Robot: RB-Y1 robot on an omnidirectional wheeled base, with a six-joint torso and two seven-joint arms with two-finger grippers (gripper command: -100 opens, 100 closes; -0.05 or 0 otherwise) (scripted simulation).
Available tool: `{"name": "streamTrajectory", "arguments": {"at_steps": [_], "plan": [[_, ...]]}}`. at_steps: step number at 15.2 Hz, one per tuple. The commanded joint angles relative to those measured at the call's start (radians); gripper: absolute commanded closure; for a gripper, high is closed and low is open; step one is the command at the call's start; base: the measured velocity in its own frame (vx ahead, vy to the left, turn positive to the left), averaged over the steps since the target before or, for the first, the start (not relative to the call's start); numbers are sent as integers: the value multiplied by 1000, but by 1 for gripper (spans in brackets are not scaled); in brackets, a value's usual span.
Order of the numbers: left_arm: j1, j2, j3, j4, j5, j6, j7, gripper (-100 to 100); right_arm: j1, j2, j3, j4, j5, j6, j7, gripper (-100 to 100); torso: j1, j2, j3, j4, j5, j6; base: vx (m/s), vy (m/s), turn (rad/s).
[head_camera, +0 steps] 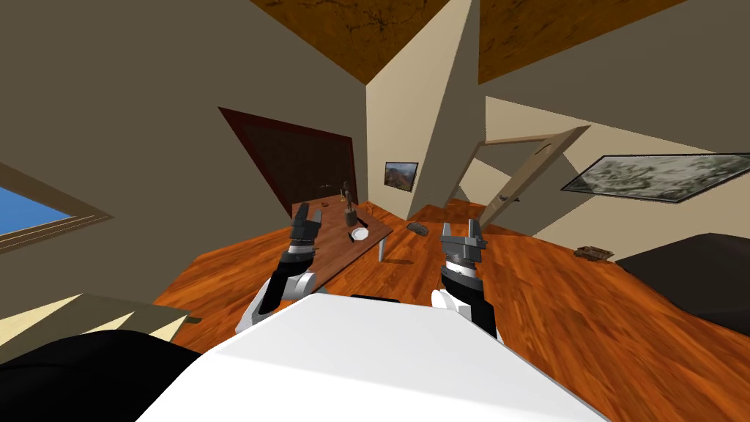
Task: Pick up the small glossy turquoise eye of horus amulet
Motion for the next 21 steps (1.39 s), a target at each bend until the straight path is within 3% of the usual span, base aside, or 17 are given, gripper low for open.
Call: {"name": "streamTrajectory", "arguments": {"at_steps": [1,4,6,11,13,16,21], "plan": [[-9,26,3,22,6,38,-14,-100,0,0,0,0,0,0,0,0,0,0,0,0,0,0,29,-51,-47],[-18,73,8,58,19,98,-41,-100,0,0,0,0,0,0,0,0,1,-1,-1,0,0,0,28,-45,-57],[-18,73,8,58,19,113,-41,-100,0,0,0,0,0,0,0,0,1,-1,-1,0,0,0,31,-39,-25],[-34,139,19,122,43,222,-89,-100,0,0,0,0,0,0,0,0,2,-2,-1,0,0,0,40,-36,-60],[-34,139,19,122,43,244,-89,-100,0,0,0,0,0,0,0,0,1,-2,-1,-1,0,0,36,-40,-35],[-45,180,26,169,60,315,-124,-100,0,0,0,0,0,0,0,0,2,-2,-1,0,0,0,42,-38,-68],[-52,199,30,194,69,393,-143,-100,0,0,0,0,0,0,0,0,2,-2,-1,0,0,0,40,-31,-44]]}}
